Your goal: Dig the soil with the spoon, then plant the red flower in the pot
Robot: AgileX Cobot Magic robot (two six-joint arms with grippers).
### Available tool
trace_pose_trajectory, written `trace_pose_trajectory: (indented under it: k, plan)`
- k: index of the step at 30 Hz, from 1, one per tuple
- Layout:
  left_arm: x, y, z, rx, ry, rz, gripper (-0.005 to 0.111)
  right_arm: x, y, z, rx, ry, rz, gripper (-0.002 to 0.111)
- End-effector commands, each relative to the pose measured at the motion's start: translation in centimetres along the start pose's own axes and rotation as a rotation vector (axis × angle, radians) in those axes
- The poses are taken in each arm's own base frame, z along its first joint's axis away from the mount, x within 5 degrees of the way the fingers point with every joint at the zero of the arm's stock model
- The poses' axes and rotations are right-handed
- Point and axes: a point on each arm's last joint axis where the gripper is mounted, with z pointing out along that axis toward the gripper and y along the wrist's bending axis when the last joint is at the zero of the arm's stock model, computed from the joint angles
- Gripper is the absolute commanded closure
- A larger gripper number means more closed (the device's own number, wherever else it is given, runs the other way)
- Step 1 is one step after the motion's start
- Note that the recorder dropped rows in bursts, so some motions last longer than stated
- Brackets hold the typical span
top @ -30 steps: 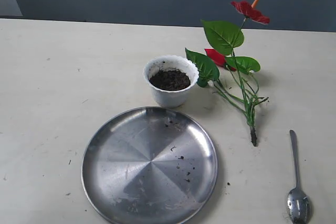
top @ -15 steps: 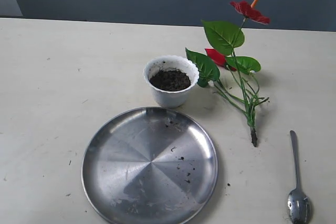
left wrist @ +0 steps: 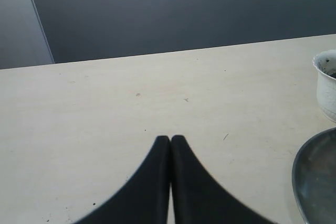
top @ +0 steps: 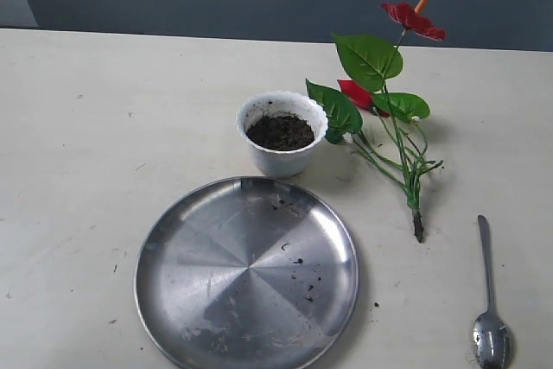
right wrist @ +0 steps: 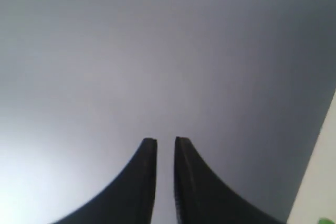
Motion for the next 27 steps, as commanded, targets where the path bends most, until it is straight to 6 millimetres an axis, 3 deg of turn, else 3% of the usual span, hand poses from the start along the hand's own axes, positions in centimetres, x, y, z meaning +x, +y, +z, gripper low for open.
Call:
trace_pose_trajectory:
  k: [1,3,7,10,14,18,23,27]
  plan:
    - [-0.2,0.0,0.0,0.006,-0.017,-0.003,0.106,-1.6,0.7,-0.2,-0.079,-0.183,-0.009,0.096]
    - [-0.2,0.0,0.0,0.006,-0.017,-0.003,0.106,-1.8,1.4,-0.3,-0.108,-0.187,-0.057,0.099]
    - [-0.2,0.0,0.0,0.006,-0.017,-0.003,0.106,-1.5,3.9,-0.3,-0.227,-0.173,-0.438,0.104]
    - [-0.2,0.0,0.0,0.006,-0.017,-0.003,0.106,-1.5,5.8,0.8,-0.227,-0.151,-0.669,0.104]
    - [-0.2,0.0,0.0,0.006,-0.017,-0.003,0.106,-0.5,7.4,4.6,0.014,0.208,-0.978,0.104]
    - [-0.2,0.0,0.0,0.006,-0.017,-0.003,0.106,0.1,8.0,8.9,0.290,0.632,-1.163,0.104]
    - [-0.2,0.0,0.0,0.006,-0.017,-0.003,0.106,1.4,5.0,13.7,0.714,1.129,-1.104,0.104]
    - [-0.2,0.0,0.0,0.006,-0.017,-0.003,0.106,3.3,0.5,15.8,0.882,1.355,-0.995,0.104]
